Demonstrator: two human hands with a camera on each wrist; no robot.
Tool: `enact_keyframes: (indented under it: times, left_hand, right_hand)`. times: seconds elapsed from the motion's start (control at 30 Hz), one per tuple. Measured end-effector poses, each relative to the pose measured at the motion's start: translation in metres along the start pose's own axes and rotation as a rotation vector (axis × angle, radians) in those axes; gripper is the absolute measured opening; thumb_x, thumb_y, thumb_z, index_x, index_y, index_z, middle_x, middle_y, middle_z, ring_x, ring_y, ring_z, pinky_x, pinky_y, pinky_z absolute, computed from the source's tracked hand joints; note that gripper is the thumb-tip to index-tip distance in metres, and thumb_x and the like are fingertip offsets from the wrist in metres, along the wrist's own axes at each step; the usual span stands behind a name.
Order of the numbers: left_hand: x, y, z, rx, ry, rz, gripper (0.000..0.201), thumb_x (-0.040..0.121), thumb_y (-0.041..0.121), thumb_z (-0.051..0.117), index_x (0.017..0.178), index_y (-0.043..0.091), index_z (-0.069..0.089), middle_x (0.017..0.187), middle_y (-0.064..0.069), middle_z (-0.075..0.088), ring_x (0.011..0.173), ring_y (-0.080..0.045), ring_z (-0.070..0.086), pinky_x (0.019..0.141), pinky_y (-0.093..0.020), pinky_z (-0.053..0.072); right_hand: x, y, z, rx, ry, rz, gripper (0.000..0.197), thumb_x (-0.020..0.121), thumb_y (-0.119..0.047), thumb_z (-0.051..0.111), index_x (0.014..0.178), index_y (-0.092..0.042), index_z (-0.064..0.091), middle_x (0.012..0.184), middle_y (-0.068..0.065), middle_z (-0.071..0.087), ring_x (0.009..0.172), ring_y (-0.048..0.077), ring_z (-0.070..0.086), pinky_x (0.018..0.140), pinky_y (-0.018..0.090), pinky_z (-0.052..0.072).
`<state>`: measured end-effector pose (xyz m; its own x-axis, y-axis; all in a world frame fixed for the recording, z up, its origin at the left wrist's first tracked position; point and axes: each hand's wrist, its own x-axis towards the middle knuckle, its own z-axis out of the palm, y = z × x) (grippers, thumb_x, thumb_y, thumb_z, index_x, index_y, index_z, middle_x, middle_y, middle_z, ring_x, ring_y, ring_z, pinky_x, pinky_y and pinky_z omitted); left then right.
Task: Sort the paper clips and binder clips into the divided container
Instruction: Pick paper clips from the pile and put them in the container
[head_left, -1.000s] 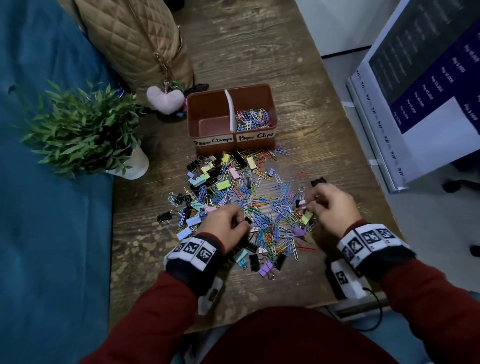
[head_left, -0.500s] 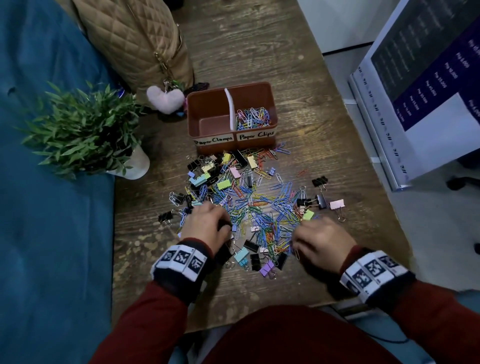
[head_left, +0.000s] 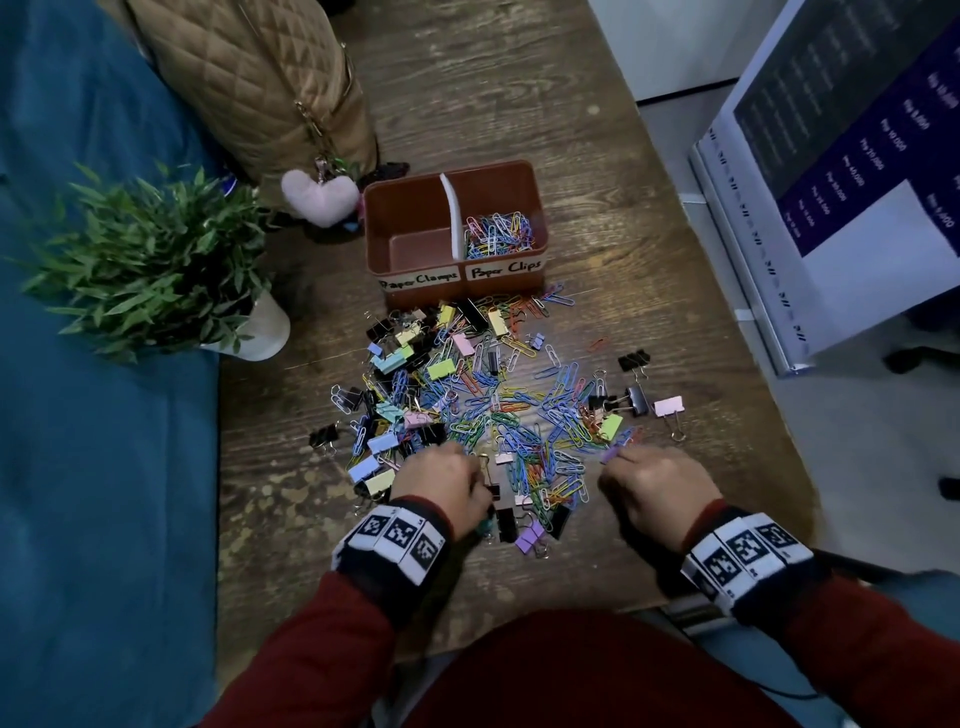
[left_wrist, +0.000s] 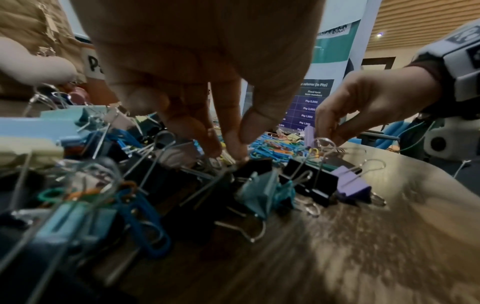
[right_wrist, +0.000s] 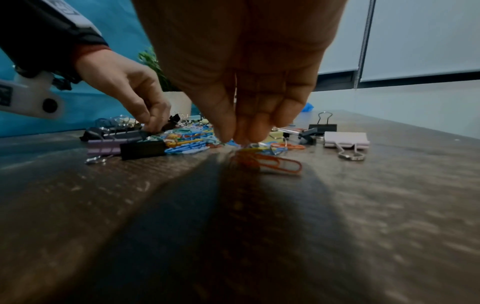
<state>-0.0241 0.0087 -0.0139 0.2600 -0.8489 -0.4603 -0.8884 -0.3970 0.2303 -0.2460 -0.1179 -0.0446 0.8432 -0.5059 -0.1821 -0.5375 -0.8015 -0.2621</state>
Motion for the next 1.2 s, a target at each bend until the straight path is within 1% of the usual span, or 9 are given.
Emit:
enact_keyframes:
  times: [0.13,0.27,0.4,0.6,0.7,0.8,0.97,1.07,1.2]
  left_hand:
    - [0.011,0.001,-0.006,-0.099,0.065,-0.033,0.022,0.090,0.027,0.055,0.113,0.025,0.057,0.110,0.006,0.057,0.098,-0.015,0.058,0.082,-0.029,0.053]
    - [0.021,0.003,-0.006,-0.039,0.007,-0.017,0.033,0.086,0.039,0.061,0.118,0.028,0.057,0.113,0.005,0.055,0.106,-0.017,0.056,0.083,-0.033,0.052]
    - [0.015,-0.001,-0.002,0.059,-0.040,-0.004,0.033,0.085,0.036,0.063,0.116,0.026,0.057,0.113,0.002,0.053,0.107,-0.020,0.054,0.087,-0.035,0.051]
    - [0.009,0.002,0.000,-0.032,0.068,0.023,0.026,0.091,0.031,0.054,0.116,0.025,0.057,0.108,0.003,0.053,0.104,-0.019,0.054,0.089,-0.035,0.050]
    - [0.024,0.011,0.000,-0.048,0.104,0.077,0.028,0.091,0.033,0.052,0.118,0.026,0.055,0.111,0.002,0.055,0.106,-0.019,0.053,0.087,-0.032,0.049]
    - [0.039,0.016,-0.001,-0.001,0.041,0.084,0.025,0.092,0.035,0.051,0.114,0.026,0.059,0.108,-0.002,0.058,0.103,-0.024,0.057,0.080,-0.031,0.049]
    - [0.045,0.013,-0.001,0.025,-0.007,0.082,0.021,0.093,0.029,0.050,0.112,0.024,0.058,0.107,-0.004,0.058,0.097,-0.025,0.060,0.076,-0.032,0.053]
    - [0.040,0.007,0.003,0.066,-0.057,0.084,0.033,0.092,0.019,0.053,0.124,0.017,0.046,0.116,-0.007,0.051,0.105,-0.027,0.056,0.079,-0.036,0.050]
    - [0.029,0.005,0.005,0.078,-0.066,0.088,0.037,0.093,0.017,0.050,0.127,0.012,0.039,0.122,-0.008,0.044,0.110,-0.027,0.051,0.084,-0.037,0.046]
  right_hand:
    - [0.006,-0.016,-0.004,0.124,0.086,-0.141,0.013,0.069,-0.012,0.063,0.081,-0.018,0.062,0.078,0.001,0.060,0.068,0.024,0.061,0.057,0.028,0.051]
    - [0.027,-0.036,0.001,0.040,-0.063,-0.288,0.056,0.062,-0.008,0.071,0.114,-0.025,0.059,0.123,0.003,0.058,0.096,0.022,0.060,0.076,0.032,0.054]
    - [0.057,-0.041,-0.002,-0.037,-0.221,-0.221,0.052,0.082,-0.016,0.061,0.130,-0.031,0.047,0.140,0.003,0.044,0.114,0.027,0.048,0.087,0.043,0.048]
    - [0.072,-0.026,-0.011,0.070,-0.069,-0.106,0.037,0.082,-0.008,0.059,0.118,-0.017,0.059,0.116,0.008,0.059,0.102,0.031,0.054,0.085,0.040,0.048]
    - [0.065,-0.027,-0.017,0.126,0.030,-0.156,0.020,0.077,-0.015,0.064,0.097,-0.012,0.065,0.093,0.008,0.063,0.085,0.030,0.061,0.072,0.037,0.053]
    - [0.053,-0.041,-0.012,0.098,-0.014,-0.278,0.015,0.078,-0.030,0.056,0.077,-0.016,0.063,0.074,0.003,0.059,0.067,0.025,0.060,0.056,0.030,0.049]
    - [0.048,-0.050,0.005,0.083,-0.160,-0.293,0.012,0.068,-0.017,0.076,0.074,-0.021,0.066,0.078,0.002,0.057,0.069,0.022,0.058,0.054,0.029,0.048]
    - [0.060,-0.046,0.002,0.117,-0.168,-0.205,0.006,0.077,-0.013,0.067,0.083,-0.013,0.066,0.084,0.007,0.057,0.080,0.027,0.058,0.060,0.032,0.048]
    - [0.079,-0.036,-0.005,0.162,-0.172,-0.115,0.018,0.089,-0.021,0.055,0.102,-0.014,0.066,0.099,0.008,0.056,0.091,0.028,0.057,0.072,0.034,0.048]
